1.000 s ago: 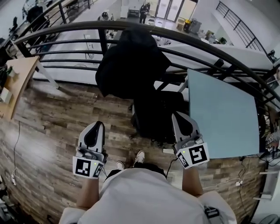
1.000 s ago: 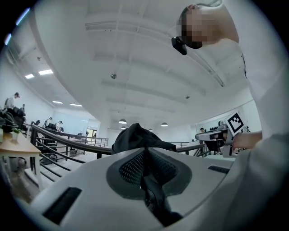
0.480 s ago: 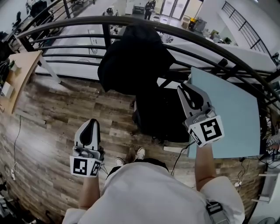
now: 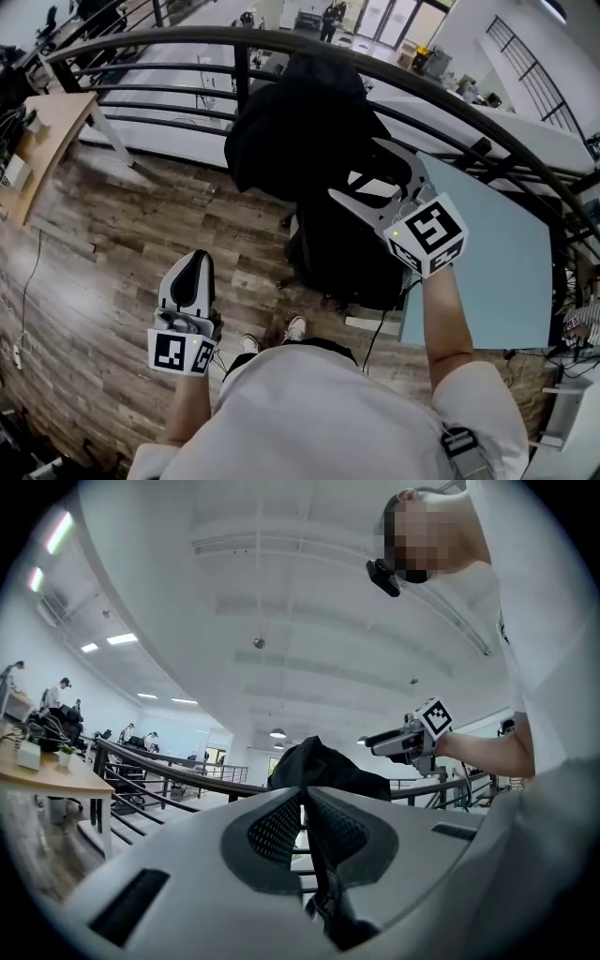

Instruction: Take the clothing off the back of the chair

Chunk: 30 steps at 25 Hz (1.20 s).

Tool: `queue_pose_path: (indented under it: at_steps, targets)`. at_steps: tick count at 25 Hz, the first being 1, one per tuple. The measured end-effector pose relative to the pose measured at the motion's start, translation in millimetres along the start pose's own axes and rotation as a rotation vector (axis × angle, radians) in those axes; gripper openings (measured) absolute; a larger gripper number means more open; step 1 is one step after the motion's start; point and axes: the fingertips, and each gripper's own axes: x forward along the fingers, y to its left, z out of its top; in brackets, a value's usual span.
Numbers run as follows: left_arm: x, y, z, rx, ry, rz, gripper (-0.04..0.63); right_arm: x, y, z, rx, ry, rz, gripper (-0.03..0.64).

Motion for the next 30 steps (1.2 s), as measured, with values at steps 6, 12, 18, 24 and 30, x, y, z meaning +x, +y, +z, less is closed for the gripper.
queue_pose_path:
  at_steps: [6, 12, 18, 24, 30]
  targets:
    - [-11, 11, -1, -0.004, -0.004, 0.016, 0.040, 36, 34, -4, -0.053, 0.044, 0.036, 0.500]
    - [-19, 24, -1, -0.011, 0.000, 0.048, 0.040, 62, 30, -41, -0.268, 0.207, -0.132, 0.522]
    - [-22, 31, -1, -0.027, -0.001, 0.049, 0.040, 71, 5, -35, -0.092, 0.168, -0.214, 0.522]
    - [-21, 28, 0, -0.037, 0.000, 0.039, 0.040, 75, -7, -36, 0.050, 0.127, -0.166, 0.525]
    - [-23, 26, 1, -0.038, 0.010, 0.039, 0.040, 85, -14, -23, 0.064, 0.111, -0.134, 0.525]
